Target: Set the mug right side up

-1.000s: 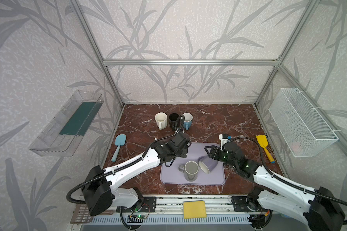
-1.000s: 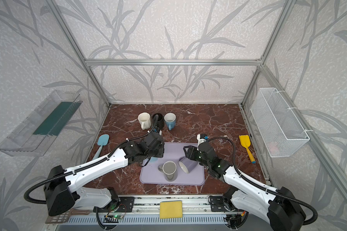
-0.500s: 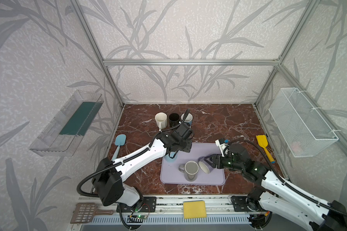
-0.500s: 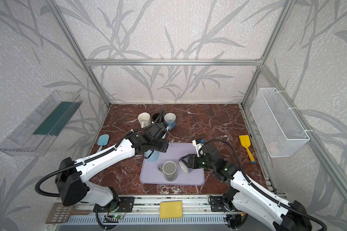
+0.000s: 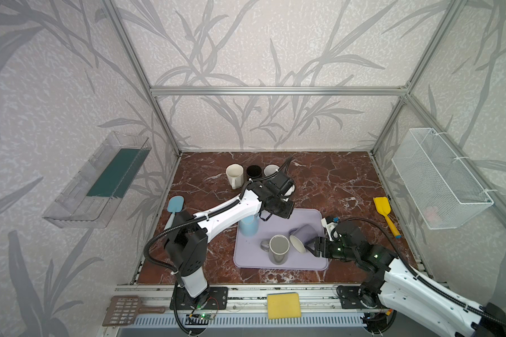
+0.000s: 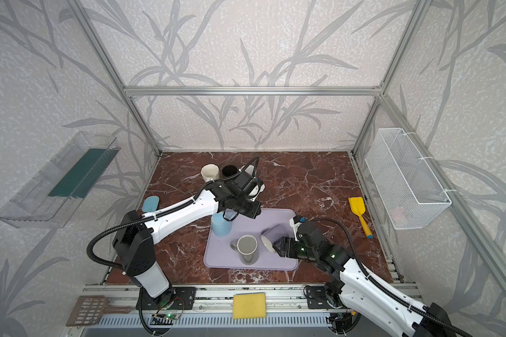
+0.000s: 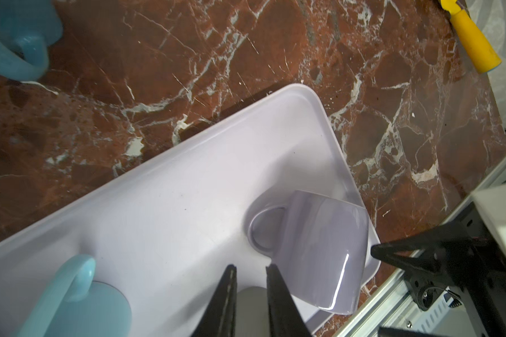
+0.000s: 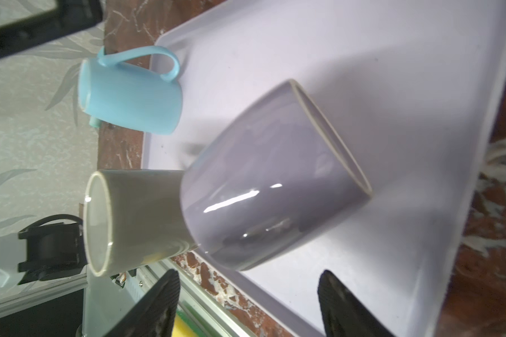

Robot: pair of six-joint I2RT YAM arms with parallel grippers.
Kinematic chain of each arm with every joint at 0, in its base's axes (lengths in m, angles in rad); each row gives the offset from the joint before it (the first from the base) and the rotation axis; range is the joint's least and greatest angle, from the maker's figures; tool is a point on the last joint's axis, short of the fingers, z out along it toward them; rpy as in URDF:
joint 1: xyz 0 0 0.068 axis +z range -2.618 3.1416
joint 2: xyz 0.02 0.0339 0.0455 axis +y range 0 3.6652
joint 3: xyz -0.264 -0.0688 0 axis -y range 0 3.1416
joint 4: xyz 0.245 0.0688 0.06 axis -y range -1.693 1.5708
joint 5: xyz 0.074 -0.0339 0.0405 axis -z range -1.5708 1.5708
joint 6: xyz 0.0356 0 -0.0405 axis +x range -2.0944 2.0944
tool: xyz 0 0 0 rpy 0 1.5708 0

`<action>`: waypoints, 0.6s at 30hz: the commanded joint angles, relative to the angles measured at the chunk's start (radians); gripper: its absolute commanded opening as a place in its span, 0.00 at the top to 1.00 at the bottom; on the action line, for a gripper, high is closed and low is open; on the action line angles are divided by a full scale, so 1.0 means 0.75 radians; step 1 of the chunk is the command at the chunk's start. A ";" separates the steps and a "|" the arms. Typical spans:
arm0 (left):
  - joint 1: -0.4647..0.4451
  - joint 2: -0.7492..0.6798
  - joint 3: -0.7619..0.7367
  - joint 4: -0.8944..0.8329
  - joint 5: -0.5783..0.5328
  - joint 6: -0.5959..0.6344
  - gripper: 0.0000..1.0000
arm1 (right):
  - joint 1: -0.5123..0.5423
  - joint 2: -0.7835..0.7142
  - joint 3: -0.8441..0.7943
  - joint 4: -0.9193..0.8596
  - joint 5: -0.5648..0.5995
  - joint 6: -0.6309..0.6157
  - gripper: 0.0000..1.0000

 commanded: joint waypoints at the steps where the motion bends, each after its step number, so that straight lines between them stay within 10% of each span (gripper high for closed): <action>1: -0.013 0.000 -0.012 -0.035 0.066 0.040 0.77 | -0.047 -0.037 -0.035 0.070 -0.005 0.096 0.18; 18: -0.098 0.097 -0.068 0.050 0.159 0.008 0.78 | -0.180 0.117 -0.065 0.337 -0.109 0.279 0.04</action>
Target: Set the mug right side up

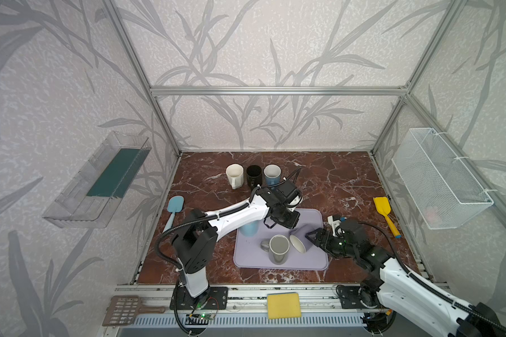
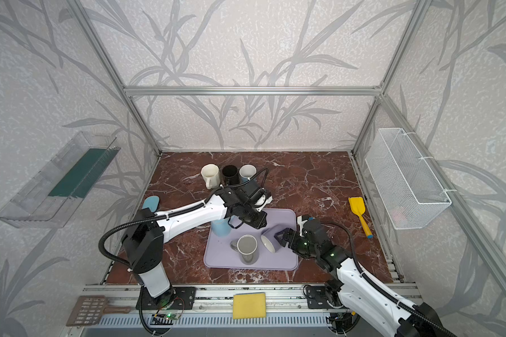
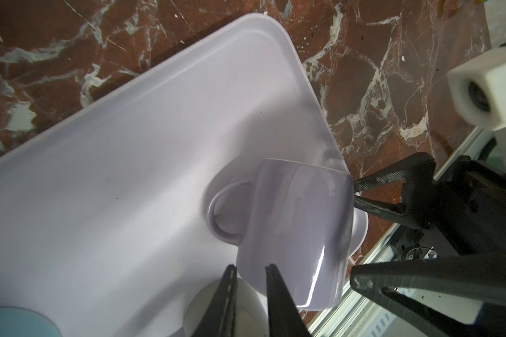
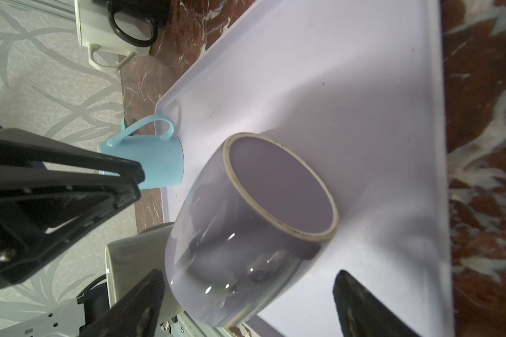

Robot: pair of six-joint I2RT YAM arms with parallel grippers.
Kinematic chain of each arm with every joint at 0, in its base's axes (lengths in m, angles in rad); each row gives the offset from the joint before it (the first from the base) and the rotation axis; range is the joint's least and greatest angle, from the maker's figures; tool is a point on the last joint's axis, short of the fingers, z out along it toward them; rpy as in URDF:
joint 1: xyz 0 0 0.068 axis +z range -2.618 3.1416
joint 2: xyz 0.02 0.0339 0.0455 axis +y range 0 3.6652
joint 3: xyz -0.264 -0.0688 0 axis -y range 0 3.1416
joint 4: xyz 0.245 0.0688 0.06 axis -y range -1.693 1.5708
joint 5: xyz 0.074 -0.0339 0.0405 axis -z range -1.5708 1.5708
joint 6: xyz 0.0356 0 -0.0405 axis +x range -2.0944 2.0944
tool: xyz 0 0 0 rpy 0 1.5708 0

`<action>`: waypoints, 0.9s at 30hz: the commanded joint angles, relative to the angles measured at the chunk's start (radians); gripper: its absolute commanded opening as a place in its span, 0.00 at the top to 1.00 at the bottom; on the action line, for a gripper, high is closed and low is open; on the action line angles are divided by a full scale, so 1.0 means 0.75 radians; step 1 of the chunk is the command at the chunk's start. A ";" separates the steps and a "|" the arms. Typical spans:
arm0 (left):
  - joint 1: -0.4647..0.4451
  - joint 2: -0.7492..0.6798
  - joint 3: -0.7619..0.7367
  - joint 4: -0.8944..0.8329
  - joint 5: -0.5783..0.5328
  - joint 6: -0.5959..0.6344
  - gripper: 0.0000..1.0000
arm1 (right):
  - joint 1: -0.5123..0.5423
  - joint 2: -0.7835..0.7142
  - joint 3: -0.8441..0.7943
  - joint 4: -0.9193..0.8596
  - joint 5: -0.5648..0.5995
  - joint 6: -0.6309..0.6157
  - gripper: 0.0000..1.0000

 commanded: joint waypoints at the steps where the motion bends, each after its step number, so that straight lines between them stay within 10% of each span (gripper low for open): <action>1: -0.016 0.013 -0.016 0.014 0.033 0.005 0.79 | -0.004 0.046 0.040 0.053 -0.003 0.030 0.01; 27: -0.062 0.037 -0.139 0.163 0.107 -0.052 0.82 | 0.019 0.363 0.128 0.139 -0.032 0.071 0.00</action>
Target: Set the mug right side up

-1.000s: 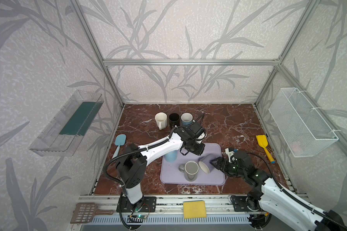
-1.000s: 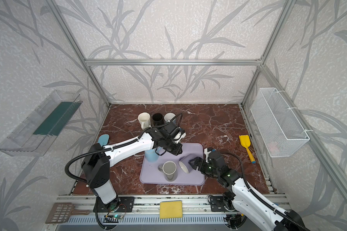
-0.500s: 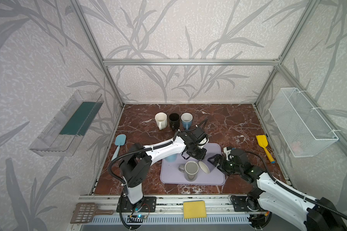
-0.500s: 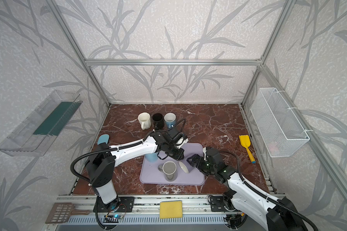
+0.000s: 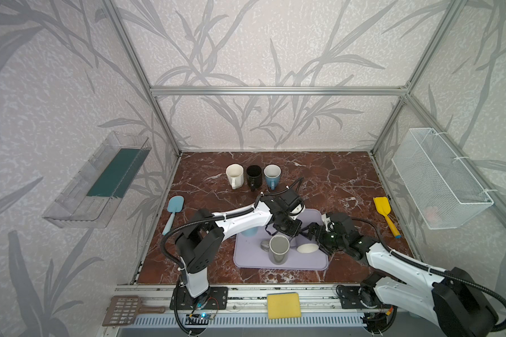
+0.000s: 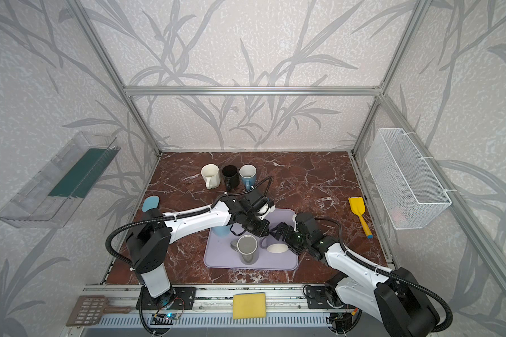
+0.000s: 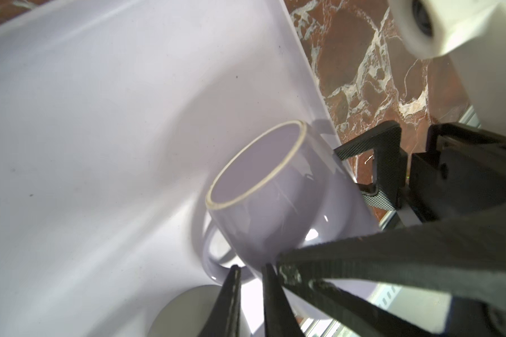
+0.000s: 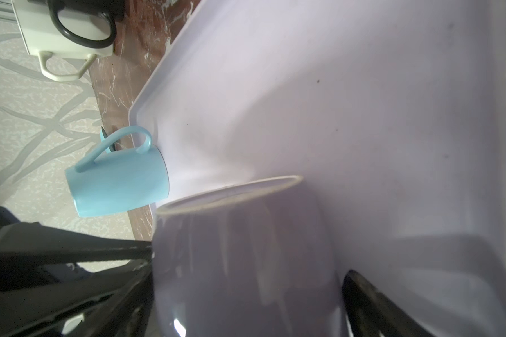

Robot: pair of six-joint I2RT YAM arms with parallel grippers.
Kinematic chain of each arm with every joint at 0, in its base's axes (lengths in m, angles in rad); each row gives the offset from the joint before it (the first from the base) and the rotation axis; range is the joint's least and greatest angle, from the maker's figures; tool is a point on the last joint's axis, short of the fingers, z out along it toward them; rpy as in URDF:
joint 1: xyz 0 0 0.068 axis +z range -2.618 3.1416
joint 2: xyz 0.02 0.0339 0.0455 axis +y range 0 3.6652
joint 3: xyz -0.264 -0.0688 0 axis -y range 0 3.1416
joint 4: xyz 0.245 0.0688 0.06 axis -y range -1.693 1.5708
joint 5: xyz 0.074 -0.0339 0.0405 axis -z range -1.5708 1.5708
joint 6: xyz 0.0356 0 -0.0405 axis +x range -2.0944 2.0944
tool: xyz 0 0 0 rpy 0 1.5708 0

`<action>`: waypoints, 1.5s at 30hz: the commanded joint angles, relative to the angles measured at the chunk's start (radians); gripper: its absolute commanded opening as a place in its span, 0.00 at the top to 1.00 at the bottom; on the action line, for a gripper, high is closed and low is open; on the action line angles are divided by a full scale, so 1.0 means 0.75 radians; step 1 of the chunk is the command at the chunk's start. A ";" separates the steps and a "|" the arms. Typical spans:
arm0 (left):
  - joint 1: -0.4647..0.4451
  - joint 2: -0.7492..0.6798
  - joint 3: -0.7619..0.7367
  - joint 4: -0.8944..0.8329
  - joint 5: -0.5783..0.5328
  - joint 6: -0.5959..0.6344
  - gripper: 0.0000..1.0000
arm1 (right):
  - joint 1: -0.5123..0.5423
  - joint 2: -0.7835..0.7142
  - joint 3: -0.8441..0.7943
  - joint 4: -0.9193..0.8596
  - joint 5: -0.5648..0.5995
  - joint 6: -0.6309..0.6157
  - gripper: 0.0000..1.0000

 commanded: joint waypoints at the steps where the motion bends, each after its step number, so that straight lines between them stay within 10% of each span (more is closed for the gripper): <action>1: -0.015 0.019 -0.018 0.036 0.022 -0.001 0.82 | 0.008 0.007 0.033 -0.007 -0.004 -0.017 0.00; 22: -0.009 -0.008 -0.004 -0.052 -0.101 0.033 0.82 | 0.012 0.309 0.216 -0.226 -0.030 -0.378 0.08; 32: 0.008 -0.032 -0.001 -0.089 -0.118 0.072 0.78 | -0.067 0.329 0.312 -0.266 -0.096 -0.503 0.42; 45: 0.073 -0.047 0.045 -0.071 -0.022 0.129 0.73 | -0.215 0.352 0.510 -0.244 -0.277 -0.748 0.49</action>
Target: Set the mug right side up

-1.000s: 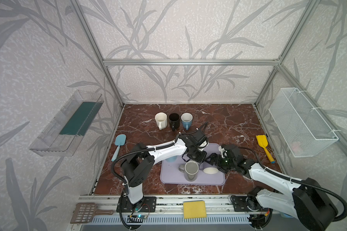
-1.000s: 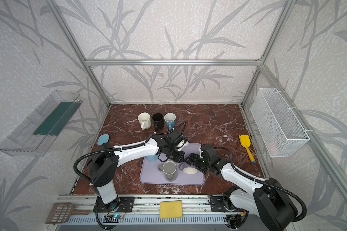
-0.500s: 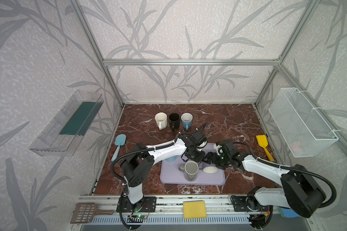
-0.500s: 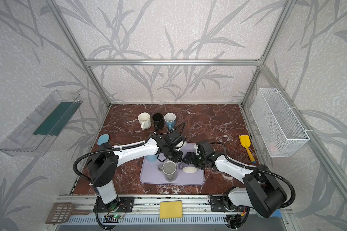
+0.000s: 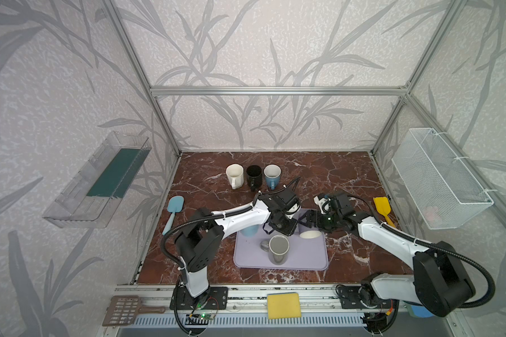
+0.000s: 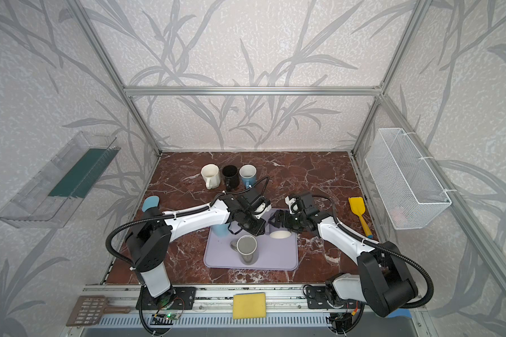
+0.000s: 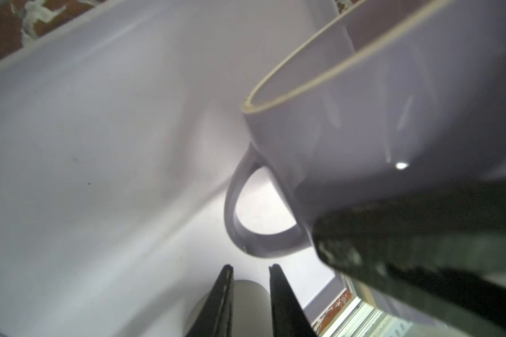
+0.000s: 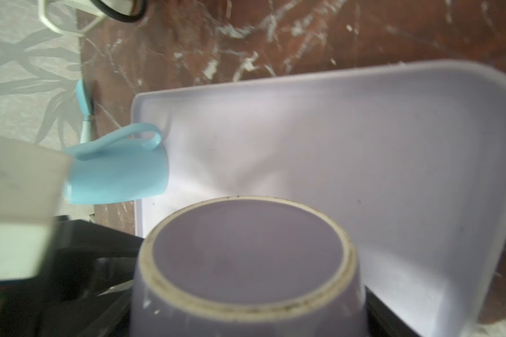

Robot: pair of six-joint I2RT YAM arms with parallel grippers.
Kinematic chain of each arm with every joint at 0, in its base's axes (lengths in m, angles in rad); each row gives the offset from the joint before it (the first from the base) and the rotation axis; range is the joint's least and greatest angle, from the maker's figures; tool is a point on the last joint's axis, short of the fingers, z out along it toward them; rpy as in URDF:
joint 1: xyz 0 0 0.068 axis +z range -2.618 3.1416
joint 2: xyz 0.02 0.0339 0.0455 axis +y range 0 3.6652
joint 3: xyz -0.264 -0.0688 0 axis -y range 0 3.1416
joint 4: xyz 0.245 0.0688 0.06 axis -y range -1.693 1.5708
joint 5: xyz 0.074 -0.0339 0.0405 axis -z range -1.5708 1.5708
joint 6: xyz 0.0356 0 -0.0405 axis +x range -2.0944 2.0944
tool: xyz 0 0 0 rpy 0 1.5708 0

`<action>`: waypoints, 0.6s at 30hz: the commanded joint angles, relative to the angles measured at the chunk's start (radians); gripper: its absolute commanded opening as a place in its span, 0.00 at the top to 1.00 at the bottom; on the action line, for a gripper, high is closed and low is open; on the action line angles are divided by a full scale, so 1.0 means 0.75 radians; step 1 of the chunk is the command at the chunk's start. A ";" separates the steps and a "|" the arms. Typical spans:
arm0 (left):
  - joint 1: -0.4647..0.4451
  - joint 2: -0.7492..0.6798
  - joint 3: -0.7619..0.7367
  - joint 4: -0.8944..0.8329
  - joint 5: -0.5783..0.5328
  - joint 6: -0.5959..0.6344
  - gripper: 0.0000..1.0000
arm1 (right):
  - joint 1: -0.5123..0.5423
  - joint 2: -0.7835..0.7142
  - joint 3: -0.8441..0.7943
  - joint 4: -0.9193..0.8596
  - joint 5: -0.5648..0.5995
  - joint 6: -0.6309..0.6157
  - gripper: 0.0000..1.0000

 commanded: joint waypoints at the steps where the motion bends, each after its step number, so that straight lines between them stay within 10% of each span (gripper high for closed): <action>1: 0.024 -0.052 0.052 -0.011 0.053 0.053 0.73 | -0.028 0.014 0.066 0.046 -0.115 -0.099 0.49; 18: 0.180 -0.156 0.067 0.066 0.230 0.056 0.68 | -0.085 0.044 0.207 0.067 -0.340 -0.272 0.52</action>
